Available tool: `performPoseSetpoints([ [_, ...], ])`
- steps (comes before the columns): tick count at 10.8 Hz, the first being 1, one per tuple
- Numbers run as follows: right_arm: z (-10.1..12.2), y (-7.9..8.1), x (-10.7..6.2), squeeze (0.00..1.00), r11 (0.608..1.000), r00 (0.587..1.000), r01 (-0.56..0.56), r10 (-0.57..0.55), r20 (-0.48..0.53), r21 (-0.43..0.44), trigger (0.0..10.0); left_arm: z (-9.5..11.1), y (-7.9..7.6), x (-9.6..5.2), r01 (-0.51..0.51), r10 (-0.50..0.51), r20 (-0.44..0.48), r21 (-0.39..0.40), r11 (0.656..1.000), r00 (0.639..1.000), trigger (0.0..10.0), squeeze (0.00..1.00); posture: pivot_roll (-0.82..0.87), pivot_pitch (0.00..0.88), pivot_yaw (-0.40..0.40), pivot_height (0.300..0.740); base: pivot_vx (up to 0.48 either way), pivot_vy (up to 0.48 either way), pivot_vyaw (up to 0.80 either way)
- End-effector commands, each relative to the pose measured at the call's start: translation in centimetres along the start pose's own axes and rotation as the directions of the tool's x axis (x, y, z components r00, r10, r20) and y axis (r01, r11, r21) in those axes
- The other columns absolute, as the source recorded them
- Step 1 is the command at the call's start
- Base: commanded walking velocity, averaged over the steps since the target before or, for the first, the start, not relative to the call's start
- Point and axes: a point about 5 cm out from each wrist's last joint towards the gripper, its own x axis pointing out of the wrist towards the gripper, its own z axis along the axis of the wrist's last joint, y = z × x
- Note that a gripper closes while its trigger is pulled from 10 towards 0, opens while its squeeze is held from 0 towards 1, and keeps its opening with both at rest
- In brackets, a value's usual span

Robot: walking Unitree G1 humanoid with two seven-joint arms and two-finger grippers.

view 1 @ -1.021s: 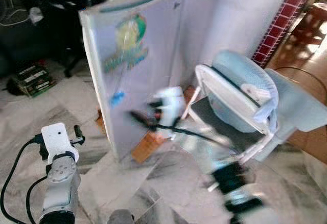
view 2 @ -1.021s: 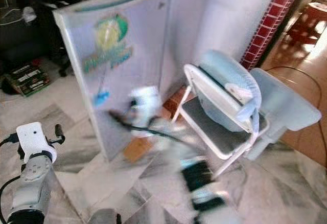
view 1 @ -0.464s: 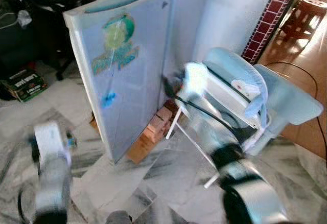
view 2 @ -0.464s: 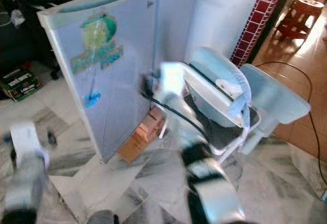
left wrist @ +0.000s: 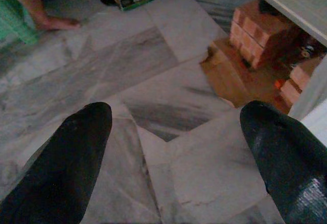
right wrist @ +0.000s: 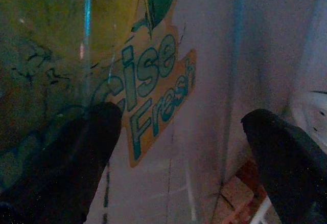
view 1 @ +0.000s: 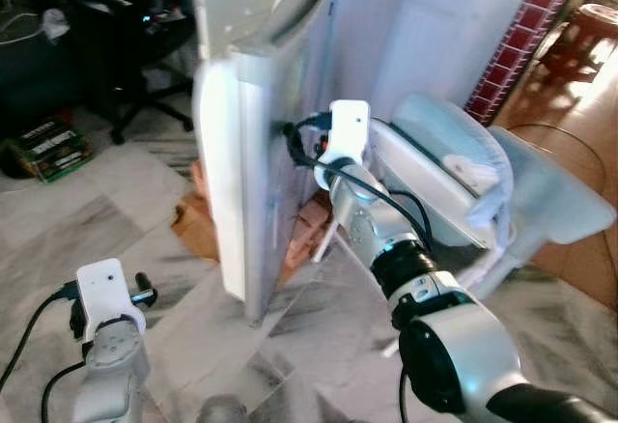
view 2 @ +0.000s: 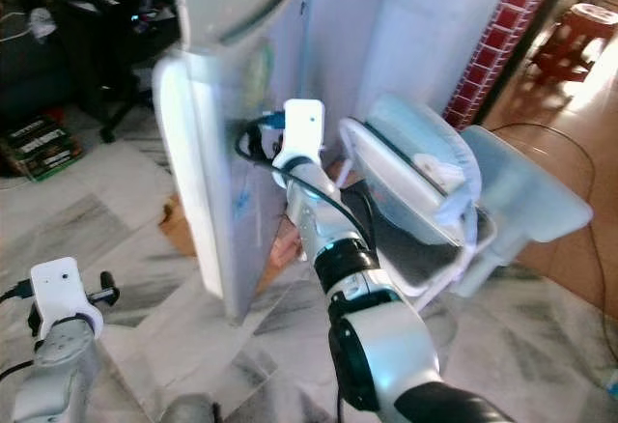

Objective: Restocking fridge

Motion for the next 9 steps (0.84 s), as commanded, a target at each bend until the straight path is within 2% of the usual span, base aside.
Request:
performPoseSetpoints([
  [1,1.2,4.4,0.5,0.0,0.996,0.995,-0.092,0.092,0.027,0.013,10.0,0.3,-0.1,-0.1,0.002,-0.002,0.003,-0.002,1.0,1.0,10.0,0.0,0.23,0.0,-0.103,0.74,0.0,0.0,0.0],
  [2,0.8,6.2,0.4,0.0,0.969,0.977,-0.213,0.215,-0.003,0.128,10.0,0.3,-0.3,-0.2,0.014,-0.014,-0.002,0.003,1.0,1.0,10.0,0.0,0.23,0.0,-0.103,0.74,0.0,0.0,0.0],
  [3,1.1,11.5,-2.1,0.0,0.643,0.713,-0.646,0.701,0.024,0.412,10.0,0.3,-0.4,-0.2,0.021,-0.021,-0.005,0.002,1.0,1.0,10.0,0.0,0.23,0.0,-0.105,0.74,0.0,0.0,0.0],
  [4,2.6,14.2,-8.3,0.0,0.124,0.19,-0.91,0.973,0.134,0.395,10.0,0.3,-0.4,-0.2,0.031,-0.031,-0.009,-0.002,1.0,0.999,10.0,0.0,0.23,0.0,-0.106,0.74,0.0,0.0,0.0],
  [5,1.9,13.1,-8.8,0.0,0.138,0.204,-0.91,0.97,0.132,0.391,10.0,0.3,-0.5,-0.2,0.039,-0.039,-0.014,-0.004,0.999,0.999,10.0,0.0,0.22,0.0,-0.104,0.74,0.0,0.0,0.0],
  [6,1.1,12.3,-8.6,0.0,0.178,0.232,-0.906,0.968,0.099,0.385,10.0,0.4,-0.7,-0.2,0.045,-0.045,-0.014,-0.001,0.999,0.999,10.0,0.0,0.21,0.0,-0.097,0.74,0.0,0.0,0.0],
  [7,0.3,10.8,-7.8,0.0,0.24,0.285,-0.889,0.956,0.061,0.389,10.0,0.4,-0.8,0.0,0.056,-0.056,-0.014,0.014,0.998,0.998,10.0,0.0,0.21,0.0,-0.091,0.74,0.0,0.0,0.0],
  [8,0.0,9.8,-7.8,0.0,0.282,0.317,-0.88,0.948,0.03,0.382,10.0,0.7,-0.9,0.1,0.077,-0.077,0.0,0.033,0.996,0.997,10.0,0.0,0.2,0.0,-0.085,0.74,0.0,0.0,0.0],
  [9,-0.5,8.0,-7.7,0.0,0.397,0.407,-0.858,0.913,-0.04,0.327,10.0,1.5,-1.5,0.9,0.137,-0.139,0.025,0.07,0.988,0.99,10.0,0.0,0.2,0.0,-0.083,0.74,0.0,0.0,0.0],
])
